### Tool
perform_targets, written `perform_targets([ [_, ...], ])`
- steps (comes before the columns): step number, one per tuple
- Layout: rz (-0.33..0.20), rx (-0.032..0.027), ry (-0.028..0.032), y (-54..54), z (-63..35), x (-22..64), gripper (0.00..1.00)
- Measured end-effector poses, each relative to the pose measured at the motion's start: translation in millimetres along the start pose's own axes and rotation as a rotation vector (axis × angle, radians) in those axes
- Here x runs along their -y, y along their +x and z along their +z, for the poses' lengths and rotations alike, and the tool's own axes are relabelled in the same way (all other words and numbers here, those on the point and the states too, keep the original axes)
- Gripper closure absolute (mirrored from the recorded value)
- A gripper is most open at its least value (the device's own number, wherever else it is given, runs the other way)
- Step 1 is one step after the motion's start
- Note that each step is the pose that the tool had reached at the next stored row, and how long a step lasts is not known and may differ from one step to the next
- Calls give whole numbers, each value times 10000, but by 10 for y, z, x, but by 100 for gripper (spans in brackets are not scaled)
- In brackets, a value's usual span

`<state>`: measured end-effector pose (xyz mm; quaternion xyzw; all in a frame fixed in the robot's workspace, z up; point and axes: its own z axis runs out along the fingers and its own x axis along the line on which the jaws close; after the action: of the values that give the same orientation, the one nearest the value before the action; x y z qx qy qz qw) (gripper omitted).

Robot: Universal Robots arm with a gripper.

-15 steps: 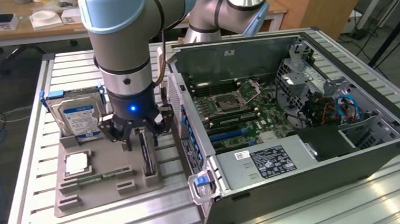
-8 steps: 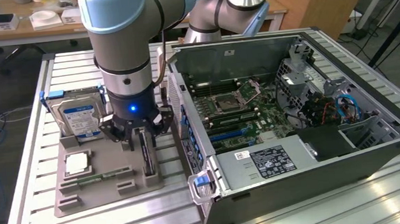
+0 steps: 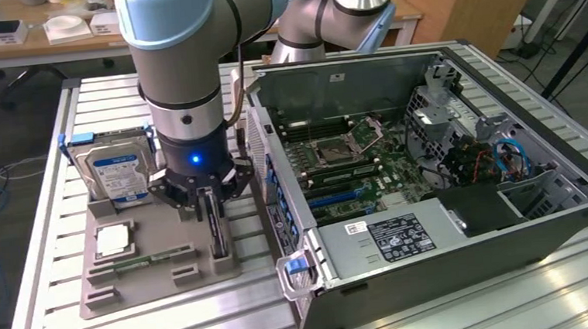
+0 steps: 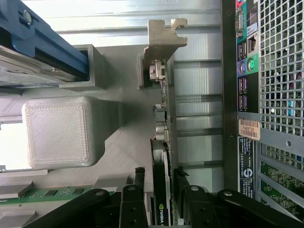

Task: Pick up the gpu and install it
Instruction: 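Pick up the gpu and move the gpu toward the slot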

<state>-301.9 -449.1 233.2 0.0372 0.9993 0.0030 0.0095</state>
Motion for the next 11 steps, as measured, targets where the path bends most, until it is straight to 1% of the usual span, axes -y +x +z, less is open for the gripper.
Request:
perform_targets([
  [2,0,-2,-2,-9,2,-2,62],
  [4,0,-18,1,-22,1,-2,62],
  [9,0,-20,2,-22,0,-2,62],
  [11,0,-19,2,-22,0,-2,64],
])
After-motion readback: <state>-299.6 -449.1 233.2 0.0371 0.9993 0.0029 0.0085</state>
